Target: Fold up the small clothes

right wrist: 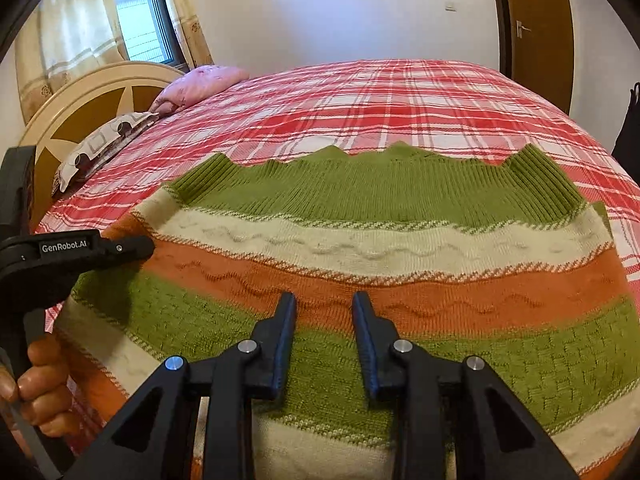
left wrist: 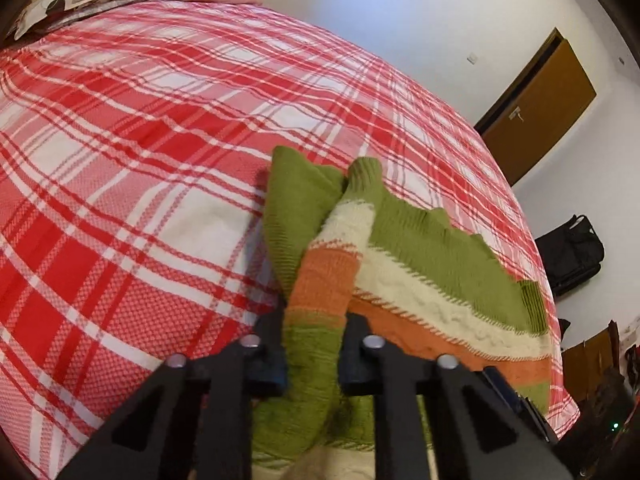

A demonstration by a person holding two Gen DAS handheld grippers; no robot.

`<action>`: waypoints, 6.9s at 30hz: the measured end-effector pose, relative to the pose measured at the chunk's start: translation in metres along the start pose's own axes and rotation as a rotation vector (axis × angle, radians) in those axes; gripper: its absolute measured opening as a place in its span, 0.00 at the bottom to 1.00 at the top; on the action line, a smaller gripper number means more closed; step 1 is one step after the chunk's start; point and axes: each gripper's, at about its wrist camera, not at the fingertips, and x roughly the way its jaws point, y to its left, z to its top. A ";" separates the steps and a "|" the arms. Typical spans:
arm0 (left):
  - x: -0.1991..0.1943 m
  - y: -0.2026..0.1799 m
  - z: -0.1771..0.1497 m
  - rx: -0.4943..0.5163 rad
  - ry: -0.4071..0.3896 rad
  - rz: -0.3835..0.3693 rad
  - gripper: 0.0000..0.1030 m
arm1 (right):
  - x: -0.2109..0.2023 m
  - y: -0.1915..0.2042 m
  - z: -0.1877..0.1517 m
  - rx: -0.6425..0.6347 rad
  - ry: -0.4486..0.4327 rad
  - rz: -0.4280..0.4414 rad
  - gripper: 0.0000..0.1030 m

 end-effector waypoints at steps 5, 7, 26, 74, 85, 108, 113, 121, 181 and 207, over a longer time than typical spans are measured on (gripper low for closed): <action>-0.015 -0.019 0.006 0.017 -0.027 0.016 0.13 | 0.001 -0.005 0.001 0.034 0.008 0.036 0.30; -0.025 -0.033 0.007 0.048 -0.048 0.001 0.12 | 0.002 -0.008 0.002 0.041 0.016 0.055 0.30; -0.026 -0.224 -0.083 0.491 -0.057 -0.011 0.12 | -0.071 -0.156 -0.019 0.471 -0.074 0.261 0.31; -0.065 -0.110 -0.080 0.376 -0.083 0.062 0.78 | -0.094 -0.112 0.053 -0.051 -0.103 0.091 0.17; -0.040 -0.158 -0.109 0.517 -0.068 0.100 0.78 | -0.057 -0.198 0.015 0.100 -0.032 0.055 0.28; -0.043 -0.168 -0.159 0.640 -0.049 0.159 0.78 | -0.129 -0.145 -0.082 0.071 0.000 -0.032 0.12; -0.043 -0.162 -0.154 0.615 -0.015 0.141 0.80 | -0.136 -0.155 -0.078 0.141 0.034 0.004 0.12; -0.064 -0.175 -0.106 0.553 -0.044 0.058 0.78 | -0.159 -0.153 -0.005 0.101 -0.117 -0.001 0.15; 0.050 -0.212 -0.086 0.417 0.178 -0.038 0.98 | -0.055 -0.184 -0.020 0.355 -0.052 0.035 0.77; -0.006 -0.173 -0.079 0.476 0.139 0.014 0.49 | -0.088 -0.121 -0.050 0.378 -0.048 0.156 0.39</action>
